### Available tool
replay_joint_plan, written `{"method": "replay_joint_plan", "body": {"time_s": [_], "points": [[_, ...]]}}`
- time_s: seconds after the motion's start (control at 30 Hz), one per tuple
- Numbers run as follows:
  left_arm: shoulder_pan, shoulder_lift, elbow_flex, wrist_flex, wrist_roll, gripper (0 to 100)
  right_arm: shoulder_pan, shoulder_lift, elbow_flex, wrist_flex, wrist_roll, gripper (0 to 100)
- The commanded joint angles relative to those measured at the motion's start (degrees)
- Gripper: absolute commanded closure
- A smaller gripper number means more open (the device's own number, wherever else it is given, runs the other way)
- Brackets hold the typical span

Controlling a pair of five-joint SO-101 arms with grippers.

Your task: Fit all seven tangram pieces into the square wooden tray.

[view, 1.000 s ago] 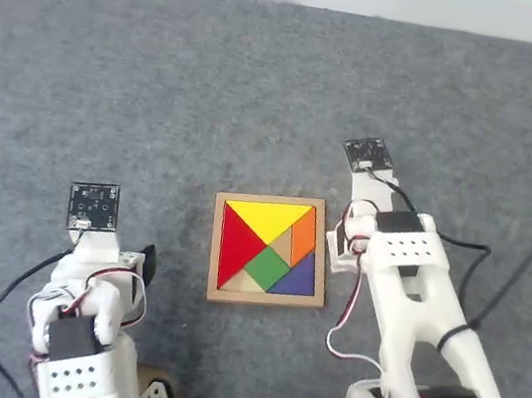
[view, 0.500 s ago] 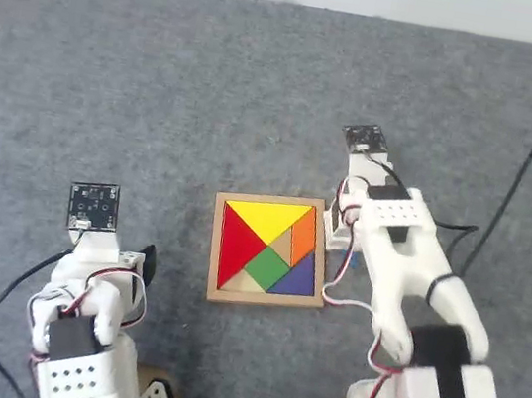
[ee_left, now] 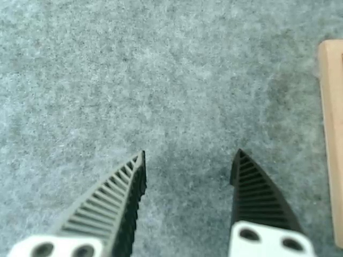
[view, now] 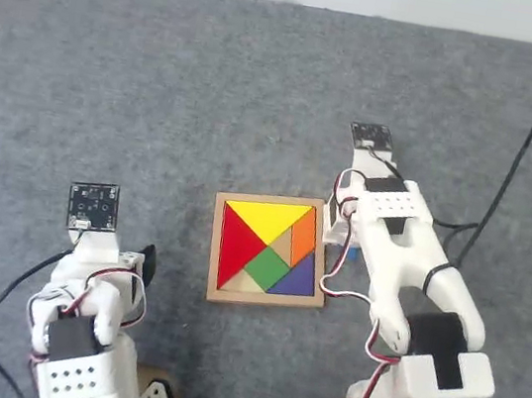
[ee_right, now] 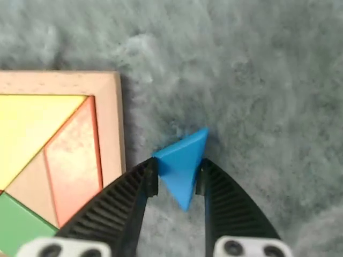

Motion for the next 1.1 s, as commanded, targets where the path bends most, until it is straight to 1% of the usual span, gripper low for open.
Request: {"method": "replay_joint_plan", "body": {"time_s": [0.0,0.13,0.27,0.33,0.47,0.63,0.7,0.83,0.93,1.07], "points": [[-0.4,-0.9,-0.5,0.3,0.5,76,0.3,0.1,-2.1,2.2,-0.8,86.4],[-0.4,-0.9,-0.5,0.3,0.5,76,0.3,1.6,-2.3,3.4,-0.7,84.7],[-0.4,-0.9,-0.5,0.3,0.5,76,0.3,2.9,-2.5,3.6,-0.7,73.5],[-0.4,-0.9,-0.5,0.3,0.5,76,0.2,2.9,-2.5,3.6,-0.6,71.0],[-0.4,-0.9,-0.5,0.3,0.5,76,0.2,2.9,-2.5,3.6,-0.6,75.5],[-0.4,-0.9,-0.5,0.3,0.5,76,0.7,2.9,-2.5,3.1,-0.7,92.3],[-0.4,-0.9,-0.5,0.3,0.5,76,0.7,2.9,-2.6,2.9,-0.7,96.9],[-0.4,-0.9,-0.5,0.3,0.5,76,0.8,2.9,-3.5,3.5,-0.5,98.2],[-0.4,-0.9,-0.5,0.3,0.5,76,0.7,2.8,-3.4,3.7,1.7,98.3],[-0.4,-0.9,-0.5,0.3,0.5,76,0.7,-1.8,-4.8,8.5,3.0,98.3]]}}
